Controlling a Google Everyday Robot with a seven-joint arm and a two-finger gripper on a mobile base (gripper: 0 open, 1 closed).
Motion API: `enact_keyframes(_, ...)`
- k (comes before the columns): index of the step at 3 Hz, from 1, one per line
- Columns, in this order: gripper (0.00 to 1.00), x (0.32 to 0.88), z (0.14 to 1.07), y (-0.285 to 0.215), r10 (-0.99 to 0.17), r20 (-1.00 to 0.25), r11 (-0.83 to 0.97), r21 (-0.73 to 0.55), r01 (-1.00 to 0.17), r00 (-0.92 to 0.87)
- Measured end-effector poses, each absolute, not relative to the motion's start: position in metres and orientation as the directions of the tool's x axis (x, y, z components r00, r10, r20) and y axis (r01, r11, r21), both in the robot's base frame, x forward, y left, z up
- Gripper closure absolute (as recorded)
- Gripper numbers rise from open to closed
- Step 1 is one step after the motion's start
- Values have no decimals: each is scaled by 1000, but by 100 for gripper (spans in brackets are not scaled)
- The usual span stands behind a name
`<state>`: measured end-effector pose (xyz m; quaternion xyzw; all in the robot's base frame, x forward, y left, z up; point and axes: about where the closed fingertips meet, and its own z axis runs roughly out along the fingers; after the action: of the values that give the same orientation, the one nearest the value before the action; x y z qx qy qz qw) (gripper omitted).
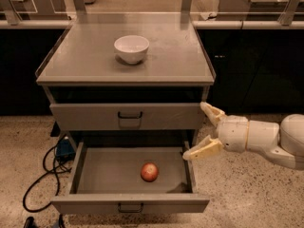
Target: Pick apple from middle drawer and place on counter
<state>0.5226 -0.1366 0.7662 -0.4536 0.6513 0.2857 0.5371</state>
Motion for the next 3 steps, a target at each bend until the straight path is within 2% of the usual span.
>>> enact_keyframes(1, 0, 512, 718, -128, -572, -813, 425, -179, -887, -110)
enact_keyframes(2, 0, 505, 699, -146, -754, -636, 433, -298, -851, -162)
enact_keyframes(3, 0, 513, 677, -180, -833, -511, 452, -407, -794, -213)
